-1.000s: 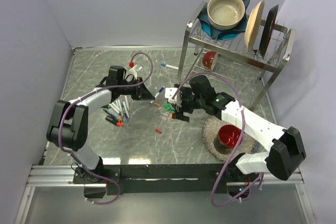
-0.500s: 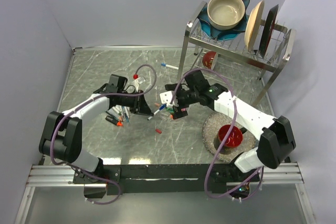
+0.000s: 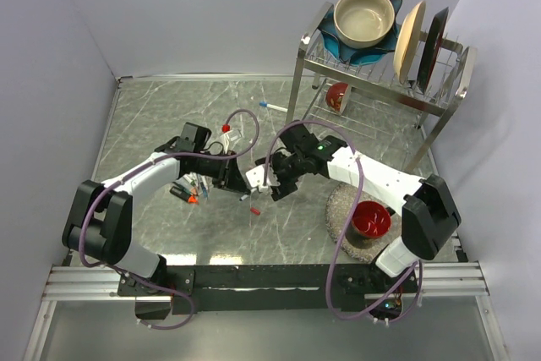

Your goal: Open the pen caps

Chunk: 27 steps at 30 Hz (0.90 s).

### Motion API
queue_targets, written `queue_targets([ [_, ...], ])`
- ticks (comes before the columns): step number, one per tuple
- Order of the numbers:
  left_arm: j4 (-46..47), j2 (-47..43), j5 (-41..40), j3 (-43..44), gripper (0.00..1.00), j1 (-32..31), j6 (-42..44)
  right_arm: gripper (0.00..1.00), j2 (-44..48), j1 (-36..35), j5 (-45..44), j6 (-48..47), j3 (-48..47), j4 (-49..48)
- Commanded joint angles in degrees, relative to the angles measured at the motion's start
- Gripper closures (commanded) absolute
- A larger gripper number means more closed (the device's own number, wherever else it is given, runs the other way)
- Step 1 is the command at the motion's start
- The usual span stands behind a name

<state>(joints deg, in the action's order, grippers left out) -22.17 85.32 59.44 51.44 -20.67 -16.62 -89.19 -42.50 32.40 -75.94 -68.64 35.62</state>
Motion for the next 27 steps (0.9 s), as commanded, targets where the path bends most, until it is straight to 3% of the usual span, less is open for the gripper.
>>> queue_targets([
  [1, -0.2, -2.1, 3.0, 1.4, 0.99, -0.2, 1.8, 0.40, -0.4, -1.1, -1.9, 0.6, -1.8, -0.5],
  [8, 0.3, -2.9, 3.5, 1.2, 0.99, -0.2, 1.5, 0.57, -0.7, -2.4, -3.5, 3.1, -2.2, -1.3],
  [11, 0.4, -3.1, 2.5, 1.6, 0.99, -0.1, 1.3, 0.72, -0.8, -2.9, -4.9, 5.0, -2.5, -1.6],
  [14, -0.1, -4.2, -2.3, 3.0, 0.96, 0.3, 1.2, 0.80, -1.0, -3.0, -6.1, 8.6, -3.3, -1.8],
  [15, 0.3, -5.7, -3.6, 3.1, 0.92, 0.4, 0.8, 0.82, -0.9, -2.9, -6.3, 10.4, -3.3, -1.9],
  [19, 4.2, -11.6, -10.0, 2.5, 0.50, 3.2, -3.5, 0.86, 1.6, -3.0, -6.6, 16.0, -1.5, -4.1],
  [23, 10.7, -20.7, -17.5, -0.6, 0.31, 7.9, -7.2, 0.86, 2.6, -2.0, -4.5, 22.8, -1.8, -4.0],
  [24, 12.6, -25.0, -21.0, -1.6, 0.24, 8.3, -8.0, 0.86, 3.1, -1.4, -2.1, 26.2, -1.6, -4.3],
  [25, 16.2, -27.1, -22.7, -2.7, 0.06, 8.6, -10.4, 0.86, 3.7, -0.1, -0.9, 27.9, -1.3, -5.3],
  [27, 20.7, -32.8, -27.8, -6.6, 0.01, 8.8, -13.6, 0.86, 3.8, 1.4, 3.0, 33.3, -2.0, -6.0],
])
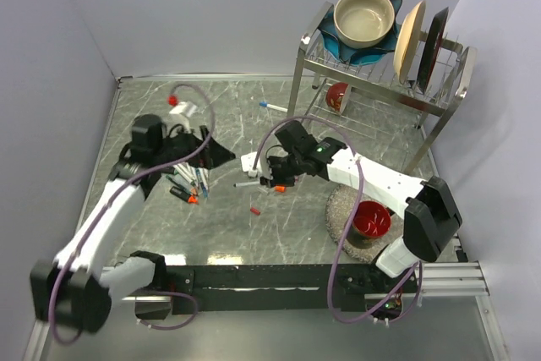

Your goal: Open the pen caps

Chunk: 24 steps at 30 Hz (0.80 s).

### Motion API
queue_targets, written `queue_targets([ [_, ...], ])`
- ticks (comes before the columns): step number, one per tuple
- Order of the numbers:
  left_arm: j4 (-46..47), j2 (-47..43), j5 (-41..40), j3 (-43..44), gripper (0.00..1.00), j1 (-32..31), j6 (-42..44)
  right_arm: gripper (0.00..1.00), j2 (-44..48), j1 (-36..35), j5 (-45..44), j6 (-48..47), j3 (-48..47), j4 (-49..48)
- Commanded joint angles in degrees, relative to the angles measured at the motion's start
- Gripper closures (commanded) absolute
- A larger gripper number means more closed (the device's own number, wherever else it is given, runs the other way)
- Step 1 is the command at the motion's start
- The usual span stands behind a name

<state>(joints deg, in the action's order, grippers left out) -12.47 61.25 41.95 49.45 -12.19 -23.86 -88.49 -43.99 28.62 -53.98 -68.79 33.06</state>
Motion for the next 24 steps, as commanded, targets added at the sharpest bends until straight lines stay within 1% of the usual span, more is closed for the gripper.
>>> queue_targets([
  [1, 15.0, -10.2, -11.9, -7.4, 0.01, 0.3, -10.0, 0.86, 2.8, 4.5, 8.5, 13.3, -2.5, -3.2],
  [2, 16.9, -11.4, -12.7, -8.8, 0.01, 0.3, -12.1, 0.86, 2.4, 5.1, 9.6, 17.4, -3.1, -3.2],
  [3, 19.0, -13.2, -13.0, -10.3, 0.01, 0.2, -14.2, 0.86, 2.0, 5.7, 10.7, 19.3, -4.1, -3.2],
  [4, 21.8, -14.0, -13.1, -12.0, 0.01, 0.3, -19.6, 0.87, 1.0, 6.3, 13.7, 20.8, -4.5, -3.2],
  [5, 27.2, -14.3, -12.6, -15.3, 0.01, 0.3, -22.3, 0.87, 0.4, 6.9, 14.7, 23.4, -4.8, -3.2],
  [6, 30.7, -14.9, -12.1, -17.0, 0.01, 0.3, -24.6, 0.87, 0.0, 7.1, 15.7, 24.6, -5.0, -3.3],
  [7, 33.6, -15.0, -11.4, -20.0, 0.01, 0.3, -29.9, 0.88, -0.5, 7.2, 16.9, 25.6, -4.9, -4.3],
  [8, 36.3, -15.1, -11.3, -21.1, 0.01, 0.2, -32.3, 0.88, -0.6, 7.2, 17.5, 27.3, -4.8, -4.8],
  [9, 40.9, -15.1, -11.2, -22.2, 0.01, 0.1, -34.2, 0.89, -0.8, 7.2, 18.0, 28.0, -4.7, -5.3],
  [10, 42.3, -15.0, -11.4, -23.5, 0.01, 0.0, -36.8, 0.90, -1.2, 7.2, 18.7, 28.3, -4.9, -5.4],
  [11, 43.1, -14.8, -11.8, -23.8, 0.01, -0.7, -37.4, 0.99, -1.4, 7.2, 19.9, 28.3, -5.1, -5.0],
  [13, 43.0, -14.2, -12.7, -23.6, 0.01, -1.9, -37.1, 1.00, -1.9, 7.2, 21.3, 27.0, -5.7, -3.5],
  [17, 41.9, -13.1, -16.0, -23.0, 0.01, -6.2, -36.3, 1.00, -2.1, 7.2, 21.3, 27.3, -5.3, -4.6],
  [23, 40.8, -11.2, -20.1, -22.5, 0.01, -9.3, -37.4, 1.00, -2.2, 7.2, 21.3, 28.6, -5.2, -5.3],
  [24, 40.4, -10.8, -22.0, -22.4, 0.02, -9.8, -37.7, 1.00, -2.3, 7.2, 21.1, 28.8, -5.2, -5.5],
])
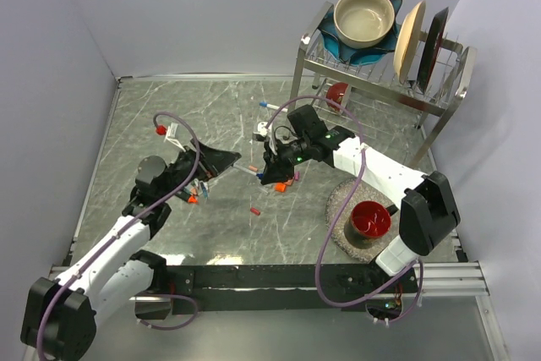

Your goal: Open the pen caps

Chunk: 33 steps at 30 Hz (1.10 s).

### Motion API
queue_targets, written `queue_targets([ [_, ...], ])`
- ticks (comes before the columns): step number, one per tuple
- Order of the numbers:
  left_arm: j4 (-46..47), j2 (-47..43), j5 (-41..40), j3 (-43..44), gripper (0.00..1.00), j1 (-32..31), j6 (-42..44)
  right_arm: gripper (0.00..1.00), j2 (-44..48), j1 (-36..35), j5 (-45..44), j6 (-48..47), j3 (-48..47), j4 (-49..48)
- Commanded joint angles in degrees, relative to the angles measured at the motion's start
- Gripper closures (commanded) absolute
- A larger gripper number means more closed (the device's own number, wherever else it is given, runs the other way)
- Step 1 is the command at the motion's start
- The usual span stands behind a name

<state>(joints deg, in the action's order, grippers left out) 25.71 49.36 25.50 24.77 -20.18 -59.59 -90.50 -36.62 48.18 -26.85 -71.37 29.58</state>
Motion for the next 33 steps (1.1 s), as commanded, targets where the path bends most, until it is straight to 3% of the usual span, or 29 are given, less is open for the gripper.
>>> queue_targets([
  [1, 1.7, 1.3, -6.6, 2.3, 0.04, -2.6, -2.4, 1.00, -0.5, -0.2, 1.8, 2.1, -2.6, -2.3],
  [3, 0.3, 1.3, -8.9, 2.3, 0.06, -3.5, -3.0, 1.00, -0.8, -0.2, 2.1, 2.6, -2.7, -2.4],
  [7, 0.7, 1.8, -14.5, 1.4, 0.27, -6.2, -5.6, 1.00, -1.3, -0.2, 2.2, 3.4, -2.7, -2.9],
  [24, -2.0, 7.2, -23.8, 4.1, 0.37, -13.0, -6.2, 1.00, -0.8, -0.2, -2.0, 13.3, -0.3, -9.2],
  [27, -3.5, 7.5, -25.3, 5.0, 0.47, -13.7, -6.6, 1.00, -1.0, -0.2, -1.0, 12.9, -0.3, -9.0],
  [32, -5.5, 8.2, -29.5, 6.2, 0.50, -14.9, -6.3, 1.00, -1.3, -0.2, -1.3, 13.9, -0.1, -9.7],
  [33, -6.3, 8.6, -29.8, 6.8, 0.55, -15.1, -6.1, 1.00, -1.3, -0.3, -1.3, 14.0, -0.1, -9.8],
])
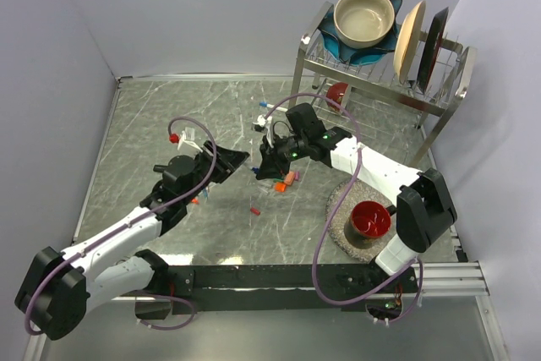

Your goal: Open the pen caps

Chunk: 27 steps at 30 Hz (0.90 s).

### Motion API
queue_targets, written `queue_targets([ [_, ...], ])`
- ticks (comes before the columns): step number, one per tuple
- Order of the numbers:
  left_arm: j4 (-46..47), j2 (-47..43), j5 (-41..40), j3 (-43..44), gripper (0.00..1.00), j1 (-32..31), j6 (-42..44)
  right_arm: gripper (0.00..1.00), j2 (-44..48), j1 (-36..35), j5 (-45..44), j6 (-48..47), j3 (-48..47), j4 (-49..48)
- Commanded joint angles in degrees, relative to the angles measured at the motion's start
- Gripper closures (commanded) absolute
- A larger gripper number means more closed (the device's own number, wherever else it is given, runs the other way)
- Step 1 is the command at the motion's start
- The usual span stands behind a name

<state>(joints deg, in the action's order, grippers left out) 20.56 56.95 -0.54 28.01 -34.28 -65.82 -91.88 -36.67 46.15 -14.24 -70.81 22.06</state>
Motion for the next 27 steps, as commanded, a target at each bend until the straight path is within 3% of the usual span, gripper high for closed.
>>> queue_targets([
  [1, -1.4, 1.1, -3.9, 3.8, 0.62, -1.1, 0.3, 1.00, -0.1, -0.2, 0.8, 1.8, -0.6, -2.5],
  [2, -1.6, 1.5, -4.0, 3.9, 0.72, -1.2, 0.3, 1.00, -0.1, -0.2, 0.8, 1.8, -0.6, -2.5],
  [3, -1.6, 1.7, -3.9, 4.0, 0.90, -1.3, 0.5, 1.00, -0.3, -0.2, 0.8, 2.0, -0.6, -2.6],
  [4, -1.7, 1.8, -3.8, 4.2, 0.99, -1.4, 0.7, 1.00, -0.5, -0.2, 0.8, 2.5, -0.5, -2.6],
  [7, -6.1, 2.6, -4.4, 6.2, 0.99, -1.4, 2.0, 1.00, -0.8, -0.2, 0.4, 2.8, -0.2, -2.9],
  [12, -15.3, -2.2, -17.4, 9.9, 0.99, 0.1, 6.7, 1.00, -0.6, -0.3, -0.7, 1.7, 0.2, -1.3],
  [16, -16.0, -5.0, -8.1, 8.9, 0.99, 17.2, 4.6, 1.00, -0.8, -0.5, -1.2, 0.4, 0.8, -0.7],
  [19, -15.6, -4.9, -3.0, 9.2, 0.99, 24.4, 4.6, 1.00, -1.6, -0.5, -1.5, -0.3, 0.8, -0.1],
  [22, -15.2, -4.0, 0.1, 9.4, 0.99, 27.7, 5.3, 1.00, -1.8, -0.5, -2.2, -0.5, 0.9, -0.2],
  [27, -19.8, -0.8, 2.3, 10.4, 0.99, 28.8, 9.3, 1.00, -6.9, -0.4, -18.0, 0.0, -0.2, 0.5],
])
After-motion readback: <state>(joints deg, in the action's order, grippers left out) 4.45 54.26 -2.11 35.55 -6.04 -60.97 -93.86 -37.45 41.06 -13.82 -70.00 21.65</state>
